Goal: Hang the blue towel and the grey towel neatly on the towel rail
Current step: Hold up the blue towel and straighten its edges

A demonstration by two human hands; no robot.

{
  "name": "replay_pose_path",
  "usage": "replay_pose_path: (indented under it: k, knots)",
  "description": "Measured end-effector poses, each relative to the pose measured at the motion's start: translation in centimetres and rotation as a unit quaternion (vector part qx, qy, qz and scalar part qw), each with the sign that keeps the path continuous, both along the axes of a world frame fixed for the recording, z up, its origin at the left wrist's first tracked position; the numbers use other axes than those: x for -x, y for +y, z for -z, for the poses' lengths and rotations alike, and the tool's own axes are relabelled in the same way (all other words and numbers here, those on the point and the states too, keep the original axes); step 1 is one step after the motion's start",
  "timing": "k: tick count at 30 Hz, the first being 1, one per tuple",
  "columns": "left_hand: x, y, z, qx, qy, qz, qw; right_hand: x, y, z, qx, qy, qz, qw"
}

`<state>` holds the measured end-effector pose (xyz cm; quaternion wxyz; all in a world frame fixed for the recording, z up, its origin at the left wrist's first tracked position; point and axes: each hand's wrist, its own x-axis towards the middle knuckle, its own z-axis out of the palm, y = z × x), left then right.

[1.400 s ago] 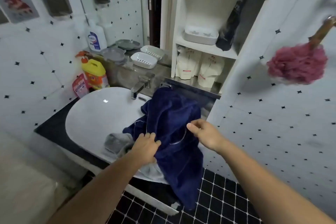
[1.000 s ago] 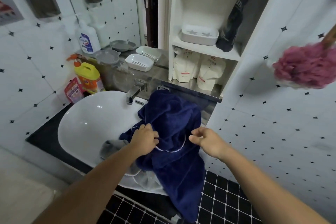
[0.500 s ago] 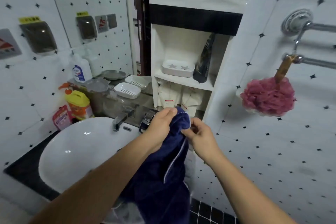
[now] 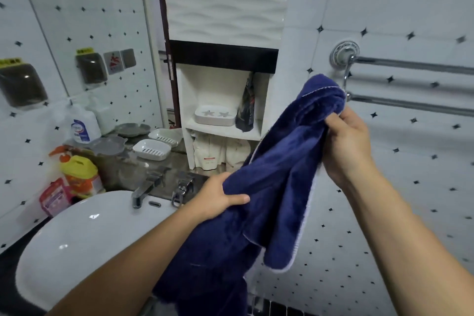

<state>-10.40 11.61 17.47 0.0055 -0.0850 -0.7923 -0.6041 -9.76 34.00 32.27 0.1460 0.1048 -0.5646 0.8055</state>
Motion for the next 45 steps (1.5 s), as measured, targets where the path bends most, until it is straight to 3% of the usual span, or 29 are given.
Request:
replay_pose_path:
  k: [3, 8, 11, 16, 21, 24, 26, 28, 31, 33, 37, 41, 45]
  knots:
    - [-0.1, 1.9, -2.0, -0.041, -0.004, 0.031, 0.999, -0.7, 2.4, -1.3, -0.009, 0.016, 0.023, 1.0]
    - [-0.7, 9.9, -10.0, -0.114, 0.082, 0.142, 0.98, -2.1, 4.9, -1.5, -0.139, 0.031, 0.062, 0.988]
    - [-0.9, 15.0, -14.0, -0.098, 0.142, 0.128, 0.977, -3.0, 7.2, -1.8, -0.199, 0.053, 0.086, 0.975]
    - [-0.1, 20.6, -16.4, -0.135, 0.136, 0.07, 0.979, -4.6, 12.3, -2.2, -0.175, 0.047, 0.075, 0.981]
    - [0.3, 25.3, -18.6, -0.182, 0.111, 0.04, 0.976, -6.8, 17.3, 2.6, -0.236, -0.04, 0.01, 0.971]
    - [0.7, 26.2, -20.0, -0.192, 0.111, 0.028, 0.975, -8.5, 21.8, 8.2, -0.307, -0.18, -0.012, 0.934]
    - [1.1, 26.2, -20.3, -0.193, 0.12, 0.026, 0.974, -9.6, 25.6, 11.3, -0.344, -0.258, 0.038, 0.902]
    - [1.7, 26.1, -19.5, -0.189, 0.116, 0.018, 0.975, -10.1, 29.3, 12.5, -0.312, -0.301, 0.112, 0.894]
    - [2.2, 26.9, -16.4, -0.185, 0.065, 0.014, 0.98, -9.7, 32.2, 10.9, -0.259, -0.282, 0.164, 0.909]
    - [1.7, 28.1, -14.7, -0.172, 0.042, 0.025, 0.984, -8.8, 32.4, 10.2, -0.247, -0.305, 0.151, 0.907]
    - [0.7, 30.3, -14.1, -0.17, 0.042, 0.084, 0.981, -7.0, 30.9, 13.3, -0.237, -0.457, 0.088, 0.853]
    - [0.1, 31.3, -14.6, -0.171, 0.043, 0.122, 0.977, -4.6, 27.0, 16.8, -0.049, -0.459, -0.001, 0.887]
    - [0.6, 29.8, -13.4, -0.109, 0.054, 0.129, 0.984, -1.9, 25.8, 15.9, 0.076, -0.393, 0.067, 0.914]
